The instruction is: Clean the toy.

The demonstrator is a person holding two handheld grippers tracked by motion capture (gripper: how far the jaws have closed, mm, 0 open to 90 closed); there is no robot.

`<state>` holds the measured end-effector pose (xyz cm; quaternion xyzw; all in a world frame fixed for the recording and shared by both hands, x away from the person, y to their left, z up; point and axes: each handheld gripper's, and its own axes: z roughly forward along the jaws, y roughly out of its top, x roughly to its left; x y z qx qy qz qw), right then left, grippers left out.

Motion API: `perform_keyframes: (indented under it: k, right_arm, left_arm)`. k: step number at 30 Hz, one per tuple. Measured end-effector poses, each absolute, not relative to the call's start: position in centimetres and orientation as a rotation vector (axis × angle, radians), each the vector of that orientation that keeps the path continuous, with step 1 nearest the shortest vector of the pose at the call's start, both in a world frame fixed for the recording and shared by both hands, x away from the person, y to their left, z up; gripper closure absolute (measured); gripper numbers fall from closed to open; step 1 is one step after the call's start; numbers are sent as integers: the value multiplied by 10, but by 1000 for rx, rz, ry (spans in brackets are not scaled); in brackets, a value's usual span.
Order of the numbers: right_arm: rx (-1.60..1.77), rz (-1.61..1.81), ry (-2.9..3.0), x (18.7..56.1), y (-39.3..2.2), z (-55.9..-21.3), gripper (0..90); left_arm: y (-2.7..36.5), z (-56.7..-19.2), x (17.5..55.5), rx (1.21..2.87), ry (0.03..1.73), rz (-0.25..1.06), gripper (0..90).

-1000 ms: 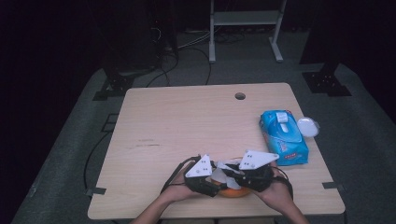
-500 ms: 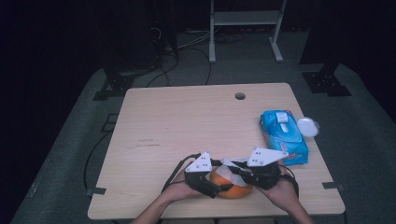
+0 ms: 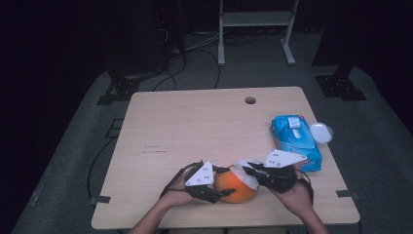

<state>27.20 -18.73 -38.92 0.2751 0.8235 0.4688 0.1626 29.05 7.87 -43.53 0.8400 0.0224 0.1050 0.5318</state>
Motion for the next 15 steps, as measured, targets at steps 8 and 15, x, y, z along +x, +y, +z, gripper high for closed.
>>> perform_keyframes:
  k: [8, 15]
  right_arm:
    - [724, 1339, 2368, 264, -172, -389, 809]
    - [776, 1344, 2344, 271, -183, -392, 813]
  left_arm:
    - [69, -434, 290, 1996, 82, 238, 215]
    - [84, -438, 298, 1986, 120, 200, 320]
